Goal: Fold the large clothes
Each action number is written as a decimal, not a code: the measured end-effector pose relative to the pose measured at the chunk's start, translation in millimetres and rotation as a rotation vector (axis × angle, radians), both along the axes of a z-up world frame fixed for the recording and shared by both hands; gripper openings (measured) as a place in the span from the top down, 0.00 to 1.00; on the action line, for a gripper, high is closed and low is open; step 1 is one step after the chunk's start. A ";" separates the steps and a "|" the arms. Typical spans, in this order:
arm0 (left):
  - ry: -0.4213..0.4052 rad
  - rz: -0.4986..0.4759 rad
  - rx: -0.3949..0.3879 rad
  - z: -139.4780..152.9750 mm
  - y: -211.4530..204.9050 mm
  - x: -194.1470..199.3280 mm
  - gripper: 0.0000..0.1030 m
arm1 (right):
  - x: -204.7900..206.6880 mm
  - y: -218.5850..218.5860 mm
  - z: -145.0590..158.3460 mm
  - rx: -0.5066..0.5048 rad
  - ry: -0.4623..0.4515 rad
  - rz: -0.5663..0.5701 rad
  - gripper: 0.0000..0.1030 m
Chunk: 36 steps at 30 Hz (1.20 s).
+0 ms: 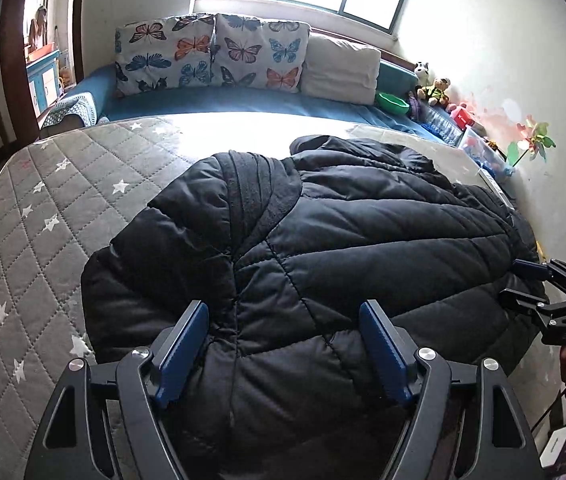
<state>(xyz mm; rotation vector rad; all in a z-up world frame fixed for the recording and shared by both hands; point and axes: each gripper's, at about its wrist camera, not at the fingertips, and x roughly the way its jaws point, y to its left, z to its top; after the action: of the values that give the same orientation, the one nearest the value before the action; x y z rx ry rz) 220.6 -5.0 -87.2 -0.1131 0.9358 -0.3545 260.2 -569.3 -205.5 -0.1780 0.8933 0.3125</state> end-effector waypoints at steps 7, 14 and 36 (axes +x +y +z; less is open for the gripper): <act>0.002 0.003 0.026 -3.2 -4.9 1.6 0.18 | 0.0 4.6 -1.7 -0.020 -0.011 -0.006 0.13; -0.004 0.007 0.033 -4.3 -7.5 2.5 0.18 | -0.3 5.4 -1.3 -0.020 -0.012 -0.006 0.13; -0.075 0.099 0.049 34.9 27.6 -63.9 0.08 | -35.5 -14.4 30.1 -0.085 -0.166 -0.060 0.11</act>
<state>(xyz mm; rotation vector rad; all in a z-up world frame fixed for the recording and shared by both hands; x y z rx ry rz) 156.7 22.6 -52.4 -0.1005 0.8608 -0.2430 224.6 -583.6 -175.5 -0.2521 0.7464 0.2006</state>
